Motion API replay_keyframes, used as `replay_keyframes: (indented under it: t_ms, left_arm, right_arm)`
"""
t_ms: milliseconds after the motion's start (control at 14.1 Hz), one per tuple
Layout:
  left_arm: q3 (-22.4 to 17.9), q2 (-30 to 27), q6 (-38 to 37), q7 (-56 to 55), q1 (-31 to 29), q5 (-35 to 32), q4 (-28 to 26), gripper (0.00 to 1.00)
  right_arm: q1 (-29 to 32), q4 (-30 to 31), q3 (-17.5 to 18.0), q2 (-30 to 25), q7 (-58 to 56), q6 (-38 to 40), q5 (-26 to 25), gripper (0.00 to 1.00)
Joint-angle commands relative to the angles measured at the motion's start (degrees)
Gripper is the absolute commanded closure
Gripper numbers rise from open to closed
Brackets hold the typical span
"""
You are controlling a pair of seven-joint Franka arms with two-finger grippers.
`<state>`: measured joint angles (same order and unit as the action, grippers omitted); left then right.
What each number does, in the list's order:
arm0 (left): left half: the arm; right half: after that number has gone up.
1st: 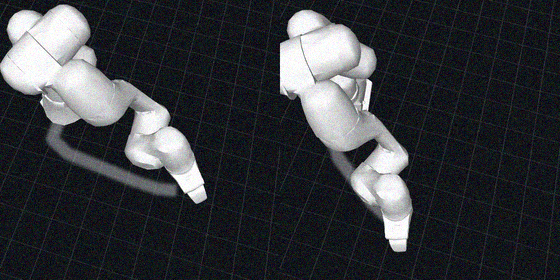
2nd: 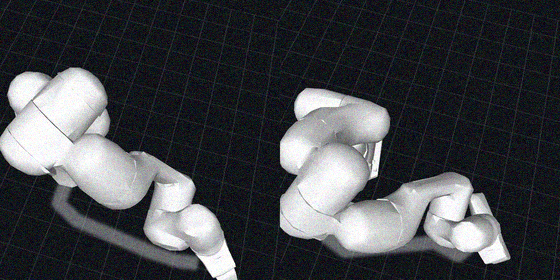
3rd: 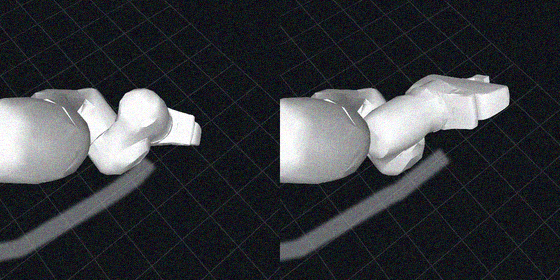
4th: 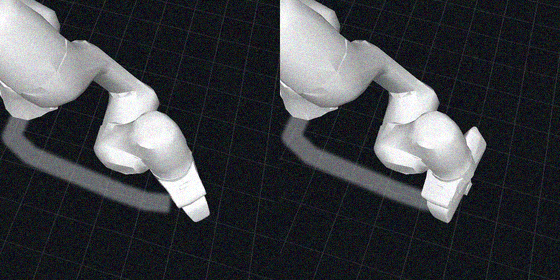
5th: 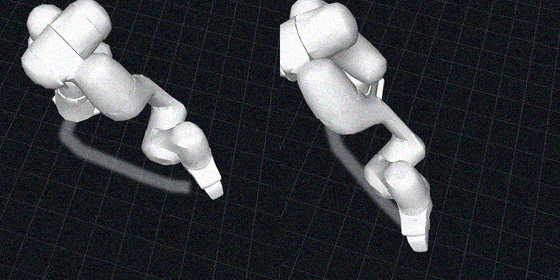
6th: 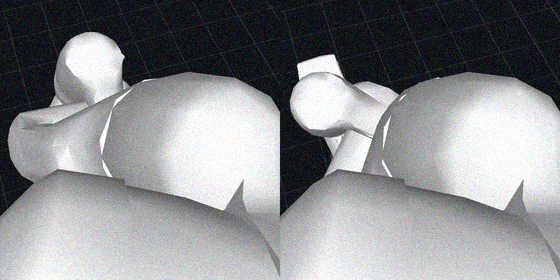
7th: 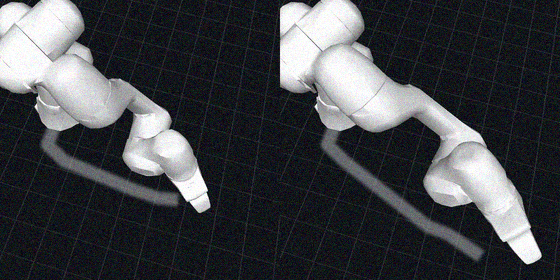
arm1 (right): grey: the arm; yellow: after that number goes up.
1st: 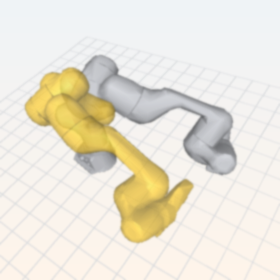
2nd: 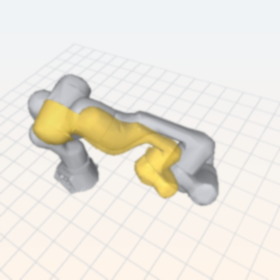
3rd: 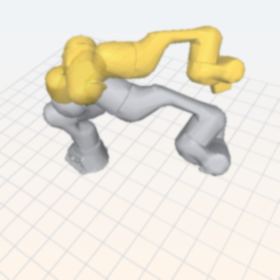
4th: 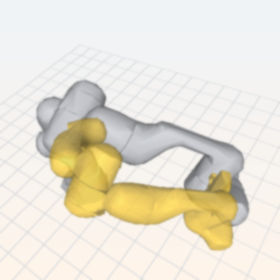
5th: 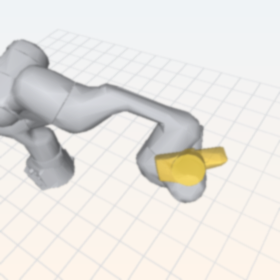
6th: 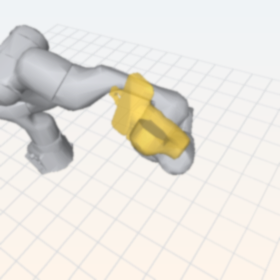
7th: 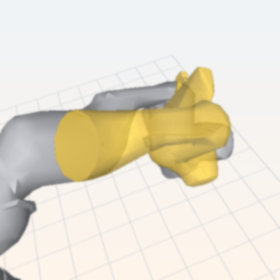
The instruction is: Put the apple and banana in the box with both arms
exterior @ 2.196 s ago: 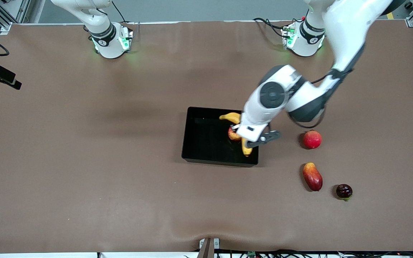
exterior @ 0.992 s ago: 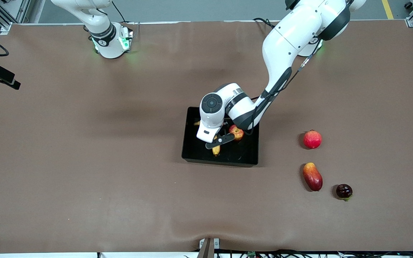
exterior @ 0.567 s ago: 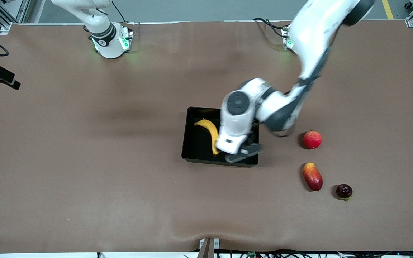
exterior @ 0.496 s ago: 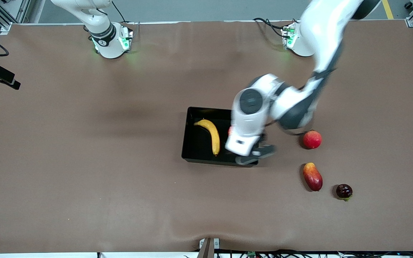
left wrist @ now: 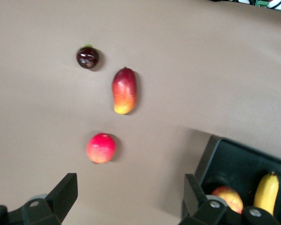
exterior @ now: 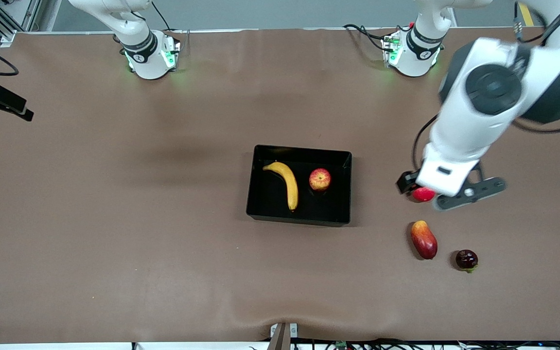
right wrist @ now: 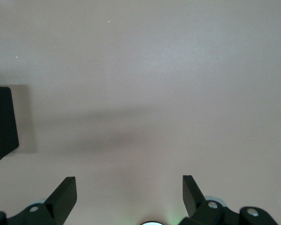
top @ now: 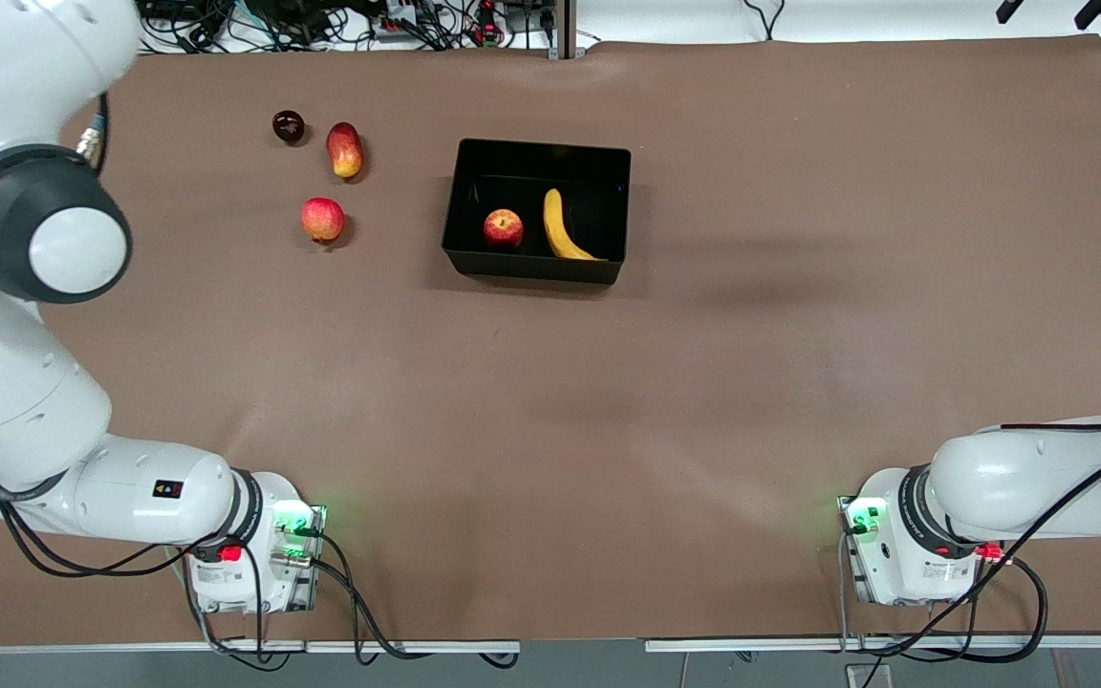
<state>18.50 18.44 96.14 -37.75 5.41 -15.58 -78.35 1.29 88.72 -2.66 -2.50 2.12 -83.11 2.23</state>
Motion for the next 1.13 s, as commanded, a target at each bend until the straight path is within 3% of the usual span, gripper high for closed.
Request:
replay_keyframes:
  t_ms: [0, 212, 354, 496, 850, 1062]
  left_arm:
    - [-0.21, -5.59, -3.66, 8.01, -2.33, 2.56, -2.42, 0.00]
    - [-1.35, -10.86, -7.88, 13.66, -3.47, 4.16, -4.35, 0.00]
    - [-6.26, -14.47, -7.90, 17.95, -1.38, 5.03, -7.60, 0.00]
    - [-12.67, -17.19, -7.63, 22.96, 0.48, 10.10, -9.96, 0.00]
    - [-14.98, -27.91, -2.98, 28.79, -1.62, 16.44, -22.88, 0.00]
    - [-14.64, -30.12, -3.41, 30.37, -2.77, 16.99, -24.05, 0.00]
  right_arm:
    - [-0.68, 0.05, 0.03, -0.22, 0.52, 1.63, -0.56, 0.00]
    - [-0.76, 0.05, 0.03, -0.22, 0.43, 2.07, -0.56, 0.00]
    - [-1.03, -0.30, 0.03, -0.05, 0.43, 2.07, -0.56, 0.00]
    - [-1.20, -0.83, 0.03, 0.13, 0.52, 1.90, -0.56, 0.00]
    - [-1.29, -1.45, 0.03, 0.30, 0.52, 2.07, -1.09, 0.00]
    - [-1.73, -1.18, 0.03, 0.48, 0.08, 2.07, -1.52, 0.00]
